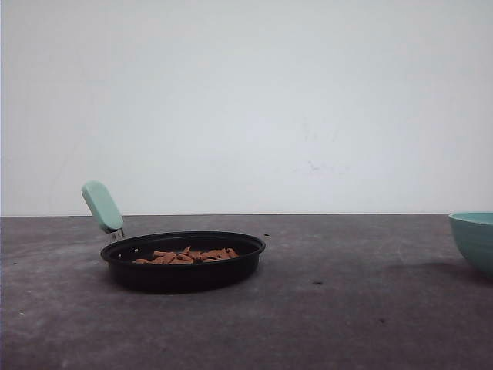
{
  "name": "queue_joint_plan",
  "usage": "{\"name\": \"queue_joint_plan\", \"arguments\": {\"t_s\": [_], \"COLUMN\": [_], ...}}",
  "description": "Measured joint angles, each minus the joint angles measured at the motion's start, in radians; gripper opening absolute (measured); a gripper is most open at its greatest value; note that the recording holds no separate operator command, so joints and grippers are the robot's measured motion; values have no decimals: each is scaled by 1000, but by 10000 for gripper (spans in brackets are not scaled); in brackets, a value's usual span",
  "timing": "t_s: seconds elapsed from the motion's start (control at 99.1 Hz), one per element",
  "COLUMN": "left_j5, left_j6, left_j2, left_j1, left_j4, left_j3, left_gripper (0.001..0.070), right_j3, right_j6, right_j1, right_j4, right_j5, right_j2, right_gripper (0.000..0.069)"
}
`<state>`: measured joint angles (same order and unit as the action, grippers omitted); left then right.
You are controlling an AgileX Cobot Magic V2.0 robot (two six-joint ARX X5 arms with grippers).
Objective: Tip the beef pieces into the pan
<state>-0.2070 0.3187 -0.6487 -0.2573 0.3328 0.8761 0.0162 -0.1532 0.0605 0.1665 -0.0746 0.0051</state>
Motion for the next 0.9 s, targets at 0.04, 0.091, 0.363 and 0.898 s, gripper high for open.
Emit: {"name": "queue_joint_plan", "arguments": {"t_s": [0.04, 0.091, 0.363, 0.898], "left_j5": [0, -3, -59, -63], "left_j6": [-1, -15, -119, -19], "left_j2": [0, 4, 182, 608], "left_j1": [0, 0, 75, 144], "left_j4": [0, 1, 34, 50], "left_j3": [0, 0, -104, -690], "left_gripper": [24, 24, 24, 24], "right_j3": [0, 0, 0, 0], "right_j6": [0, 0, 0, 0], "right_j1": [0, 0, 0, 0], "right_j4": [0, 0, 0, 0], "right_j5": [0, 0, 0, 0], "right_j2": [0, 0, 0, 0], "right_gripper": [11, 11, 11, 11]}}
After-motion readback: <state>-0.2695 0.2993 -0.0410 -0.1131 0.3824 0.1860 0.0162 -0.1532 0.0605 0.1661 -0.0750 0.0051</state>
